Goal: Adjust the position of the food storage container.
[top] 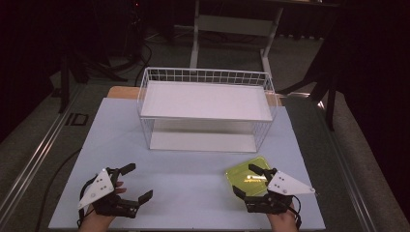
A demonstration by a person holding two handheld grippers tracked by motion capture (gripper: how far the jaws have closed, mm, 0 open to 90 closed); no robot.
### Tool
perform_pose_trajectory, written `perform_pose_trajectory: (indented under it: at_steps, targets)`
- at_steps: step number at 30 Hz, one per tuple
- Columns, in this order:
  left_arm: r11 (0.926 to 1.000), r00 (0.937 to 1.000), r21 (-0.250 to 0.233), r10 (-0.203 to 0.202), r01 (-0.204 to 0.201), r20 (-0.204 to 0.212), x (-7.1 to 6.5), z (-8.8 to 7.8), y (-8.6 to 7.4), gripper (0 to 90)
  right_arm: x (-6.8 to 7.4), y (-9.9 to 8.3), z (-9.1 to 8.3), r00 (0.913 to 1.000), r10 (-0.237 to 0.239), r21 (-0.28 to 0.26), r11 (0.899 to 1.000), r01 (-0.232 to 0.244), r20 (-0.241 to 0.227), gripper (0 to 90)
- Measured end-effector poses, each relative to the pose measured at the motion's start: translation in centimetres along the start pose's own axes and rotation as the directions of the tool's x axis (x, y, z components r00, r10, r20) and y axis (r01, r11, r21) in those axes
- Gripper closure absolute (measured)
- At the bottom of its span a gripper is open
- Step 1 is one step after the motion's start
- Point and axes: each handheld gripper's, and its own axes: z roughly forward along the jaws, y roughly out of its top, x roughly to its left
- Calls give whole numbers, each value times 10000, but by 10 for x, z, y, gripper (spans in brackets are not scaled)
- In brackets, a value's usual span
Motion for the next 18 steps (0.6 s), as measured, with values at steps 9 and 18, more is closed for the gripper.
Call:
perform_pose_trajectory:
  at_steps: [9,18]
  targets:
    - [10000,10000,-31,75,-75,34,-2,1,1,21,11,11,-4,9984,-568,-78,9984,567,-39,171]
    - [10000,9999,68,38,-39,138,-3,4,-1,21,-1,28,-3,9984,-359,325,9989,344,447,129]
